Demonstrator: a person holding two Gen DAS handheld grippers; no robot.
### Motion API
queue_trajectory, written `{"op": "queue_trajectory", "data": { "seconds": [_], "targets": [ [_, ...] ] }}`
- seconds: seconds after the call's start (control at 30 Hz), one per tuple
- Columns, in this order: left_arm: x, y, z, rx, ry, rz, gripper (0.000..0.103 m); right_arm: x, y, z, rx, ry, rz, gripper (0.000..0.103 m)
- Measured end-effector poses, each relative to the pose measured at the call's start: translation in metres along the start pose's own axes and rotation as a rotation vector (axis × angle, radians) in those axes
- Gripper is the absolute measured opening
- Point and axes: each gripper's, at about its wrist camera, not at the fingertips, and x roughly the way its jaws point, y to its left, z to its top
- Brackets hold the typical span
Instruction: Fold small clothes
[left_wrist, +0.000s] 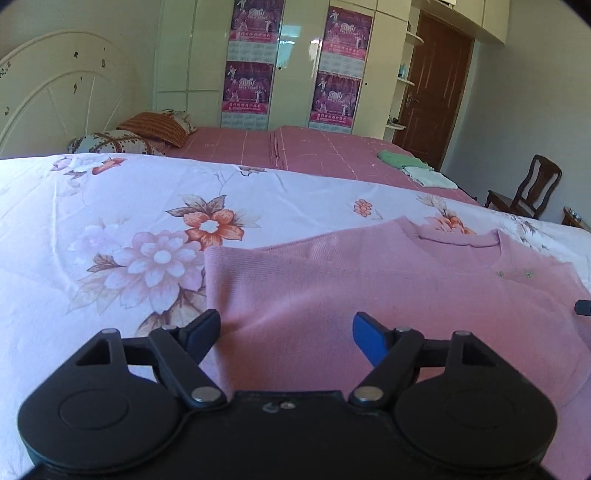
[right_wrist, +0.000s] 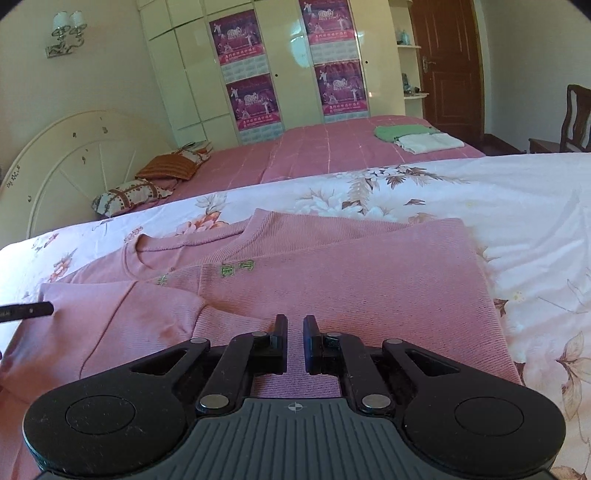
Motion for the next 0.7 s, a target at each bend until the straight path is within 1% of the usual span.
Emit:
{"op": "queue_trajectory", "data": {
  "seconds": [0.03, 0.1, 0.17, 0.2, 0.27, 0.3, 0.37, 0.43, 0.47, 0.53, 0.57, 0.6, 0.63, 0.67, 0.7],
  "targets": [
    [-0.004, 0.003, 0.0, -0.025, -0.011, -0.025, 0.076, 0.0, 0.002, 0.001, -0.009, -0.001, -0.003, 0.007],
    [-0.002, 0.006, 0.006, -0.062, 0.002, -0.063, 0.076, -0.001, 0.002, 0.002, -0.009, -0.017, -0.007, 0.007],
    [0.006, 0.005, 0.006, -0.087, 0.061, -0.088, 0.076, 0.0, 0.0, 0.003, 0.008, -0.021, -0.02, 0.007],
    [0.006, 0.0, 0.001, -0.069, 0.07, -0.073, 0.077, 0.003, -0.001, 0.004, 0.019, -0.009, -0.022, 0.007],
    [-0.008, -0.014, -0.013, 0.016, 0.066, -0.023, 0.078, 0.006, -0.001, 0.004, 0.03, 0.013, -0.033, 0.007],
    [-0.016, -0.02, -0.021, 0.05, 0.064, -0.016, 0.078, 0.006, -0.001, 0.004, 0.028, 0.019, -0.034, 0.007],
    [-0.033, -0.027, -0.038, 0.086, 0.064, -0.006, 0.078, 0.001, 0.0, 0.003, 0.018, 0.026, -0.023, 0.008],
    [-0.051, -0.031, -0.05, 0.096, 0.054, 0.009, 0.078, -0.007, 0.001, 0.0, 0.005, 0.02, -0.012, 0.008],
    [-0.061, -0.033, -0.053, 0.096, 0.032, 0.018, 0.077, -0.01, 0.002, -0.001, 0.006, 0.016, -0.012, 0.008],
    [-0.076, -0.033, -0.056, 0.073, -0.016, -0.005, 0.078, -0.02, 0.0, -0.005, 0.033, 0.003, -0.004, 0.008],
    [-0.077, -0.033, -0.057, 0.065, -0.022, -0.014, 0.081, -0.025, 0.0, -0.006, 0.05, -0.004, 0.008, 0.008],
    [-0.073, -0.033, -0.058, 0.063, -0.004, -0.016, 0.082, -0.029, 0.001, -0.009, 0.059, -0.011, 0.022, 0.008],
    [-0.065, -0.032, -0.06, 0.06, 0.032, -0.011, 0.082, -0.032, 0.004, -0.012, 0.064, -0.015, 0.046, 0.008],
    [-0.06, -0.032, -0.062, 0.07, 0.053, 0.006, 0.082, -0.033, 0.009, -0.016, 0.058, -0.011, 0.074, 0.008],
    [-0.061, -0.035, -0.059, 0.082, 0.056, 0.014, 0.079, -0.032, 0.014, -0.021, 0.049, 0.004, 0.095, 0.008]
  ]
}}
